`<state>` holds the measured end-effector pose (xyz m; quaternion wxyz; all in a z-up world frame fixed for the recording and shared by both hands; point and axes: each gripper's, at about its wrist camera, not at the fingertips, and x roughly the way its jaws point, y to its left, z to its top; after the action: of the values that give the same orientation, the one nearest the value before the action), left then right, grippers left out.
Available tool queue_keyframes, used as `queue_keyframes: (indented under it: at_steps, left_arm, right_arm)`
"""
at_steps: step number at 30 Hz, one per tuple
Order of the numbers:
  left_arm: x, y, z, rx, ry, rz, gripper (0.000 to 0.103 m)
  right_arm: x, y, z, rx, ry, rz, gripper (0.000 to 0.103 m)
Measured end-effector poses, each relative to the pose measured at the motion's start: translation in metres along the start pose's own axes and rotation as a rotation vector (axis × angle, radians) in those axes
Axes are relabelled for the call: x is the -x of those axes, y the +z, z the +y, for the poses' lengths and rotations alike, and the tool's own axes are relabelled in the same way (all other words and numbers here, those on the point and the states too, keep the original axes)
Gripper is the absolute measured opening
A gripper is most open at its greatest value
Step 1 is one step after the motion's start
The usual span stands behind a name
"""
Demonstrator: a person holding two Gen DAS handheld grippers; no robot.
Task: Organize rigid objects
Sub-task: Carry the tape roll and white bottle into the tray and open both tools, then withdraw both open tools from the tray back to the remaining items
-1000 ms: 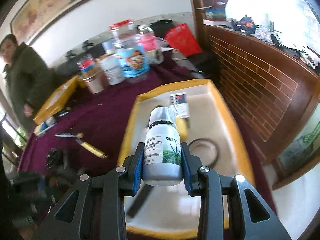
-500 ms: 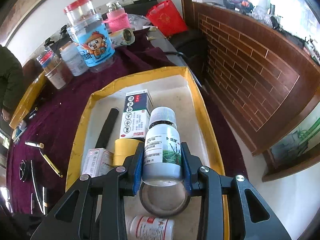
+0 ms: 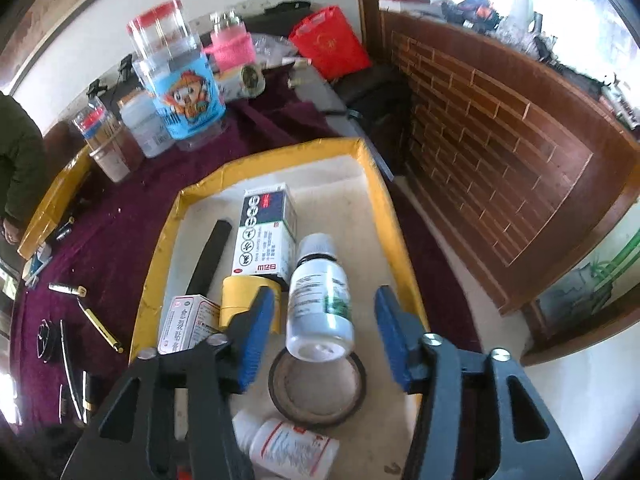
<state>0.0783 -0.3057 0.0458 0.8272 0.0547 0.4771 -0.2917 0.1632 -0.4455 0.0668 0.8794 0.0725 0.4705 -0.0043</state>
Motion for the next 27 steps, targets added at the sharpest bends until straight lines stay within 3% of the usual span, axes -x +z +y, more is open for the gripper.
queue_keyframes:
  at_steps: [2, 13, 17, 21, 27]
  left_arm:
    - [0.012, -0.001, -0.002, -0.001, -0.002, -0.038, 0.061]
    - [0.058, -0.02, 0.005, -0.026, 0.012, -0.096, 0.062]
    - [0.084, -0.034, 0.028, 0.002, 0.032, -0.11, 0.062]
    - [0.111, -0.053, 0.056, 0.053, 0.064, -0.145, 0.071]
    - [0.152, -0.083, 0.099, 0.126, 0.113, -0.209, 0.072]
  right_arm:
    - [0.012, -0.002, -0.001, -0.002, 0.002, -0.023, 0.05]
    - [0.091, -0.032, 0.014, -0.071, 0.099, -0.205, 0.052]
    - [0.11, -0.048, 0.034, -0.081, 0.167, -0.248, 0.057]
    - [0.123, -0.061, 0.057, -0.058, 0.2, -0.27, 0.057]
    - [0.122, -0.074, 0.097, -0.026, 0.266, -0.243, 0.058]
